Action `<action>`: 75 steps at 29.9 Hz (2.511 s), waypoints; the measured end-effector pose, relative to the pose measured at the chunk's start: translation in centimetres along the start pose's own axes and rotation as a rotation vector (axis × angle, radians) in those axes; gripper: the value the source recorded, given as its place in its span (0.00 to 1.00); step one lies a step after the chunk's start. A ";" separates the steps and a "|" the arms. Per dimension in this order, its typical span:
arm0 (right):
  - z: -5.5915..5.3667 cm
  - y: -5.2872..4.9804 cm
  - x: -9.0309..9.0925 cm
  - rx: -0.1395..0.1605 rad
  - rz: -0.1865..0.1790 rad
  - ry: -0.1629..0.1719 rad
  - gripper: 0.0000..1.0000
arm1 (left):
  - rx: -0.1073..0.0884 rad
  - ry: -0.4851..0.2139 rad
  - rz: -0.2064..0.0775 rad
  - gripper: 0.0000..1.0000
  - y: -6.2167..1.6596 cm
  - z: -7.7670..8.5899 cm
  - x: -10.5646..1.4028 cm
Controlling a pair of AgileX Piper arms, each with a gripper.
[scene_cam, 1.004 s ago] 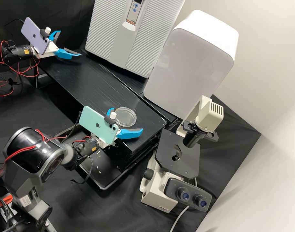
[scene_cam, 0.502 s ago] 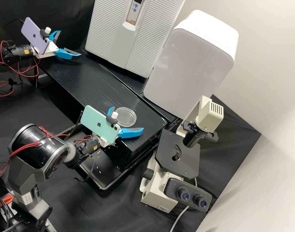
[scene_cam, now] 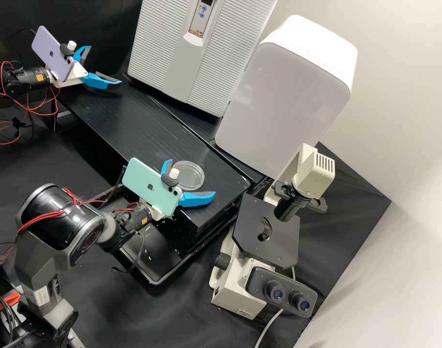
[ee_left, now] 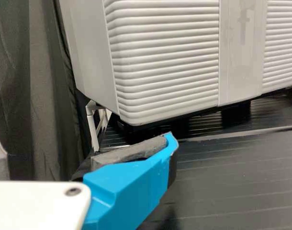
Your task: Slide the petri dish to the right
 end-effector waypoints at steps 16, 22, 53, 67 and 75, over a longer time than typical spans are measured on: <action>-0.2 0.2 1.8 0.032 -0.019 0.035 0.00 | 0.000 0.000 0.000 1.00 0.00 0.0 0.0; 0.0 0.2 1.8 0.044 -0.028 0.035 0.00 | 0.000 0.000 0.000 1.00 0.00 0.0 0.0; -0.1 0.1 1.8 0.034 -0.036 0.044 0.00 | 0.000 0.000 0.000 1.00 0.00 0.0 0.0; 0.4 0.2 -0.9 0.035 -0.033 0.037 0.00 | 0.000 0.000 0.000 1.00 0.00 0.0 0.0; 1.1 0.3 -1.8 0.020 -0.024 0.037 0.00 | 0.000 0.000 0.000 1.00 0.00 0.0 0.0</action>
